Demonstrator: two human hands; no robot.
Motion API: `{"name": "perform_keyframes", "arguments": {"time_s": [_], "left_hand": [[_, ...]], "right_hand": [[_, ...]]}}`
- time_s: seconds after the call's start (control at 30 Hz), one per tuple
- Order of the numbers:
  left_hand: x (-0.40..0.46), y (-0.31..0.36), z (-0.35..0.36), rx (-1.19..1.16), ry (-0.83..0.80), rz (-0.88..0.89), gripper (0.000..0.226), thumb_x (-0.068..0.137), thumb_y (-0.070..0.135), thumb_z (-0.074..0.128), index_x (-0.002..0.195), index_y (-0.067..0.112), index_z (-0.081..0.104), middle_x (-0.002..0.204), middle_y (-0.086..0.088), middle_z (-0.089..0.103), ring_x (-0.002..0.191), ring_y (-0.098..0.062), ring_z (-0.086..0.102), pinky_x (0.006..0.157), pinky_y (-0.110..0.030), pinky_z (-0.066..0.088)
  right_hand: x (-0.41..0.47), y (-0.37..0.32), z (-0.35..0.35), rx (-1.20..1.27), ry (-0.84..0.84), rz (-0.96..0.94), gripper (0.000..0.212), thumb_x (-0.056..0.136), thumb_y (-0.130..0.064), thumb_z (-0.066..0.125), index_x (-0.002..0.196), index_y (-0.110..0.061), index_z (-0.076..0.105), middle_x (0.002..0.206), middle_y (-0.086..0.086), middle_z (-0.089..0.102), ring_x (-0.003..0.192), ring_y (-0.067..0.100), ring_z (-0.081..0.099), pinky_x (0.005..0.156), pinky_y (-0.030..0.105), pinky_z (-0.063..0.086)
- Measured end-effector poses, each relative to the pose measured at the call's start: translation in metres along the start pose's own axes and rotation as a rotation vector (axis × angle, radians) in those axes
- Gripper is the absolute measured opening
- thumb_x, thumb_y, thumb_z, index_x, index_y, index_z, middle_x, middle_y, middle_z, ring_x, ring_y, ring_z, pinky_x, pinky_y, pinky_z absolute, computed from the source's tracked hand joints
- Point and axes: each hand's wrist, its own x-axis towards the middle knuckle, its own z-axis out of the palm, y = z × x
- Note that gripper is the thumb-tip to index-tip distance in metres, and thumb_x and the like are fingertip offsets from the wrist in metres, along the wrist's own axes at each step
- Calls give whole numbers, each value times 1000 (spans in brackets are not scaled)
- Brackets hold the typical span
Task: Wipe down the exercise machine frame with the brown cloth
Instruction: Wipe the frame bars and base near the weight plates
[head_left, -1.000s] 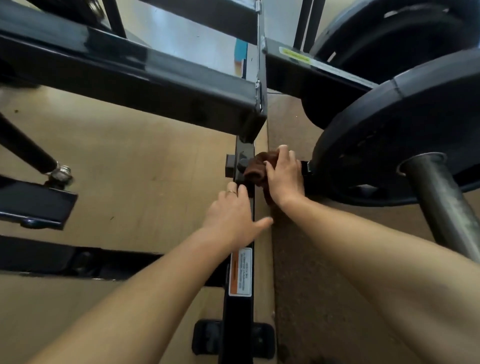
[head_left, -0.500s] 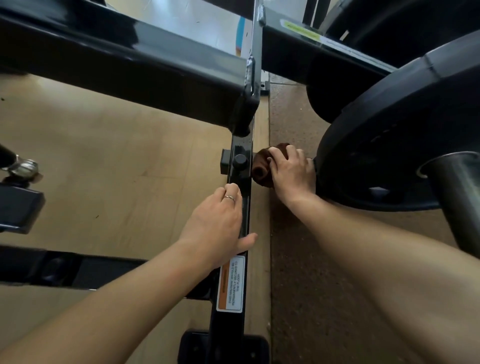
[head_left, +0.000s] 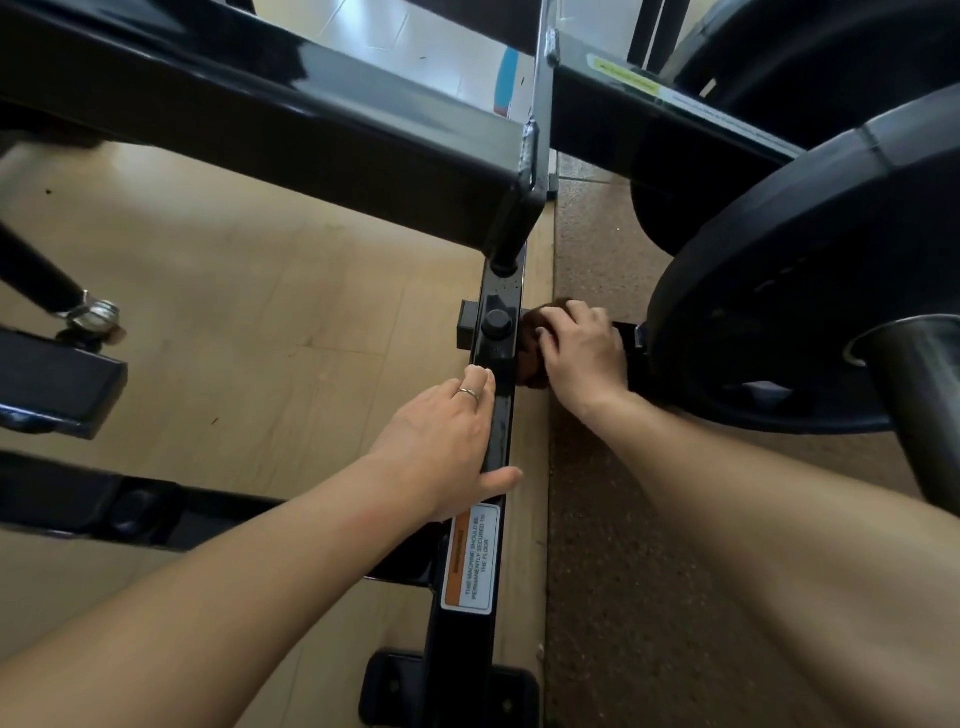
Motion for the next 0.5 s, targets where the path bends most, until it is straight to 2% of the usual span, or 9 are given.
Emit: {"name": "perform_keyframes", "arguments": {"time_s": [0.1, 0.2, 0.33, 0.4, 0.5], "left_hand": [[0, 0, 2, -3, -7, -5, 108, 95, 76, 34, 160, 1, -7, 170, -13, 3, 154, -26, 20, 124, -36, 23], [-1, -2, 2, -14, -22, -7, 108, 94, 78, 32, 161, 2, -8, 171, -13, 1, 155, -25, 17, 124, -35, 21], [-1, -3, 1, -8, -19, -2, 109, 94, 78, 33, 160, 1, -6, 169, -14, 6, 153, -26, 22, 124, -36, 25], [-1, -3, 0, -7, -22, 6, 108, 94, 77, 33, 161, 0, -4, 168, -14, 8, 152, -26, 25, 123, -36, 27], [0, -5, -1, -18, -38, 2, 109, 94, 77, 34, 161, 1, -5, 169, -10, 6, 151, -25, 27, 121, -36, 28]], "right_hand": [[11, 1, -4, 21, -106, -83, 35, 107, -35, 45, 138, -28, 60, 142, 0, 54, 127, 28, 44, 104, 43, 38], [10, 6, -7, -14, -124, -110, 35, 107, -37, 45, 138, -31, 59, 142, -1, 53, 127, 29, 44, 103, 45, 37], [-4, -5, -8, 26, -179, -107, 30, 104, -32, 49, 128, -24, 66, 132, 2, 55, 119, 29, 48, 99, 45, 44], [-9, -7, -11, 158, -223, -22, 28, 104, -30, 52, 126, -22, 67, 128, 3, 55, 117, 26, 51, 96, 43, 49], [-10, -8, -26, 414, -83, 189, 26, 106, -28, 50, 126, -20, 64, 123, 4, 51, 114, 23, 52, 94, 36, 48]]}}
